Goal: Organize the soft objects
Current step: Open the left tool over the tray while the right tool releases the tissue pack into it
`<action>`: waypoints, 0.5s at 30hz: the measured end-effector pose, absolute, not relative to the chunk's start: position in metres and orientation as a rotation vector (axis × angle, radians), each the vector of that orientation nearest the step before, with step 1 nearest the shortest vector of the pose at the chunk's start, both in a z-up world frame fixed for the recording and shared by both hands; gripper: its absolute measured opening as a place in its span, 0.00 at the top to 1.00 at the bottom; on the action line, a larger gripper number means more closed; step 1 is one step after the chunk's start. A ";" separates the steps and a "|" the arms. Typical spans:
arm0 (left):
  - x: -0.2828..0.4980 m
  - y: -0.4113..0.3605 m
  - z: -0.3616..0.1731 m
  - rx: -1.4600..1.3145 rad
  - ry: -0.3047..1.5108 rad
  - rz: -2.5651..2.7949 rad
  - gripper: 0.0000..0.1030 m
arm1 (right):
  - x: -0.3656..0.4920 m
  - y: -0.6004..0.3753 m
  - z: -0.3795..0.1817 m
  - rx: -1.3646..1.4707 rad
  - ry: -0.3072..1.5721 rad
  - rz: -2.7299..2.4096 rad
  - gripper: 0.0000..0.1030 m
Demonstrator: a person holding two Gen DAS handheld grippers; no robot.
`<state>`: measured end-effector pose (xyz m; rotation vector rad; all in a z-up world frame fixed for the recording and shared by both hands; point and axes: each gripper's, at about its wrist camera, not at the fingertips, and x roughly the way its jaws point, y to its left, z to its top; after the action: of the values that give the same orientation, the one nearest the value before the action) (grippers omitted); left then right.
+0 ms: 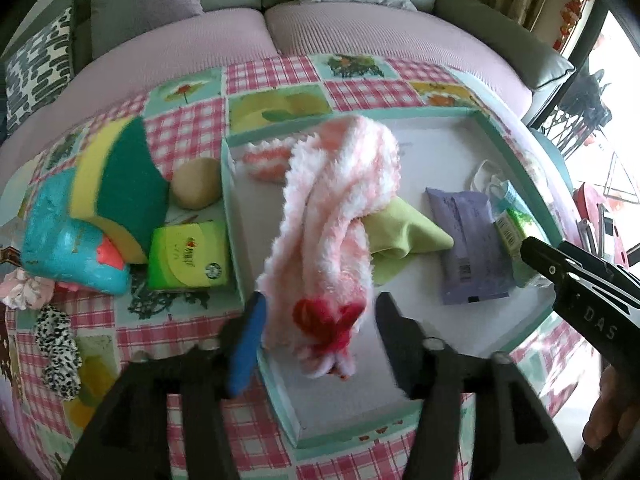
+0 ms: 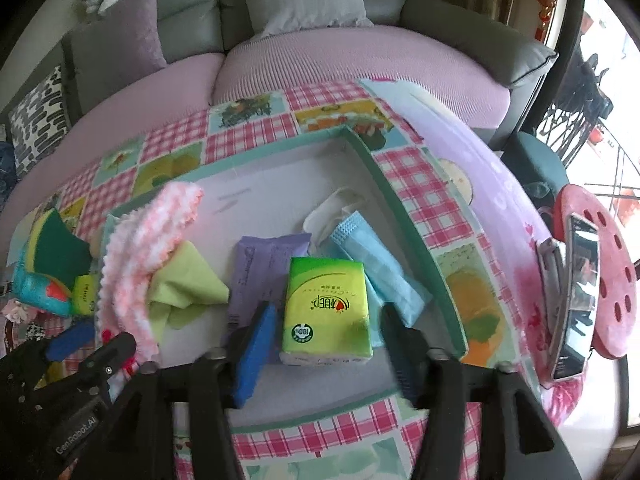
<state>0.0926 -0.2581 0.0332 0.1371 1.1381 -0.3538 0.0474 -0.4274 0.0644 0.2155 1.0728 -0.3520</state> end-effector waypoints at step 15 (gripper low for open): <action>0.091 -0.199 0.056 0.020 1.053 -0.183 0.10 | 0.037 -0.413 0.089 0.174 1.043 -0.326 0.00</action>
<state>0.0908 -0.1985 0.0565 0.0197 1.0533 -0.1832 0.0373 -0.4134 0.0891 0.1742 1.0429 -0.3263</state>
